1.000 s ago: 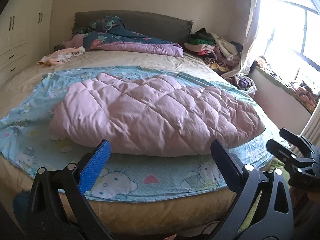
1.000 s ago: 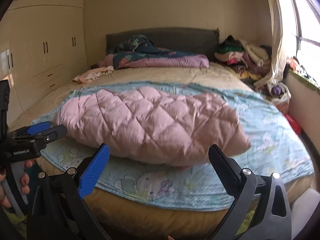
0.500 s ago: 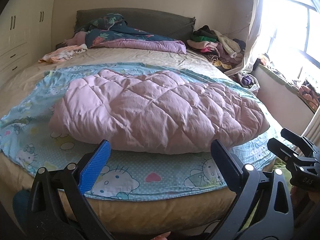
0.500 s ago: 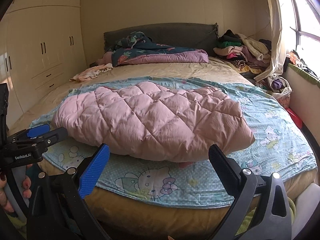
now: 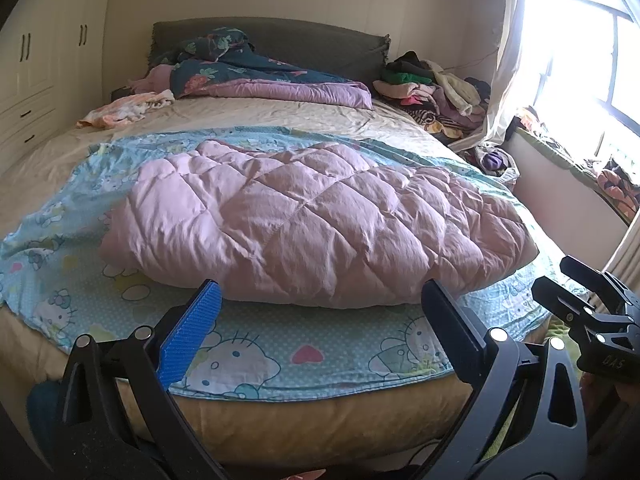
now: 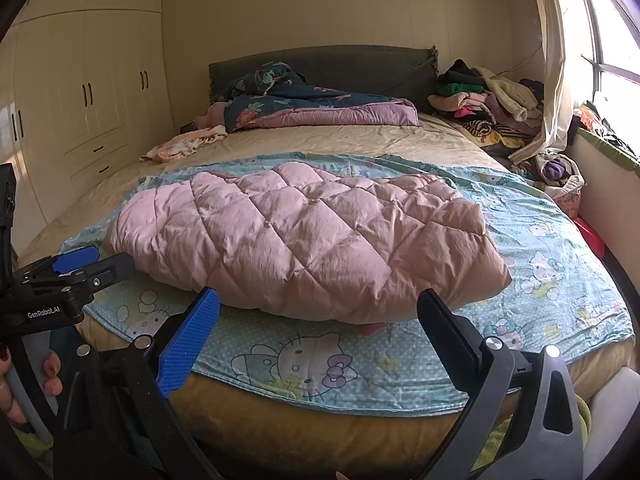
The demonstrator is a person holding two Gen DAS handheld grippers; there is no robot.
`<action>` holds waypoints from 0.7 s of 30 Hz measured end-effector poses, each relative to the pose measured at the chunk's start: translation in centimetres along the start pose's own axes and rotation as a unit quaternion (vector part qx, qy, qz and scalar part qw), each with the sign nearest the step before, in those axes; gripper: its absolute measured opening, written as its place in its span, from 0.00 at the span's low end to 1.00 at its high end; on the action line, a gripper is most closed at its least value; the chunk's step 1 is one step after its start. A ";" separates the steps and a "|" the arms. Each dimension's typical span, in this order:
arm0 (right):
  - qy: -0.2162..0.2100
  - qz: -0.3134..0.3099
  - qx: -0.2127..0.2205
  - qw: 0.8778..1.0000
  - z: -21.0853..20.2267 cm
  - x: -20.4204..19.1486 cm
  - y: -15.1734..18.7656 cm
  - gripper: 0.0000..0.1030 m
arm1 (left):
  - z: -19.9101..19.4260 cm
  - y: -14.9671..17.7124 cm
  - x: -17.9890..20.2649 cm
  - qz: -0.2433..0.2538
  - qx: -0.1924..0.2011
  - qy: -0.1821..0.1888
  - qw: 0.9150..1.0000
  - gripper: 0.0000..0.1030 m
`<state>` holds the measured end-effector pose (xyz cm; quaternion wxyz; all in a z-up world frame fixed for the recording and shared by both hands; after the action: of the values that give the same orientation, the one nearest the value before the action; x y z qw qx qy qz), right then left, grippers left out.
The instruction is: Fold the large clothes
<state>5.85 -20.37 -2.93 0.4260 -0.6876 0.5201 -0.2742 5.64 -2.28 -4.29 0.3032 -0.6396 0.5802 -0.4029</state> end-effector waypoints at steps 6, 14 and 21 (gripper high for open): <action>0.000 0.000 0.000 1.000 0.0 0.0 0.0 0.96 | -0.1 -0.1 -0.2 -0.001 0.001 -0.004 1.000 0.91; 0.002 0.001 0.001 1.000 -0.1 0.0 -0.1 0.96 | -0.1 0.0 -0.2 -0.001 0.001 -0.005 1.000 0.91; 0.002 0.000 0.002 1.000 -0.1 0.0 -0.1 0.96 | -0.2 -0.1 -0.3 0.000 0.001 -0.005 1.000 0.91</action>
<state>5.80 -20.41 -2.78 0.4266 -0.6860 0.5205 -0.2765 5.54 -1.92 -4.17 0.3066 -0.6415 0.5779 -0.4006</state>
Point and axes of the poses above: each gripper's, at about its wrist camera, not at the fingertips, and z roughly the way its jaws point, x to its right, y to its underside, the point moved 8 cm from there along z, roughly the way its jaws point, and after that the axes turned 4 degrees about x, right-handed, at the moved point
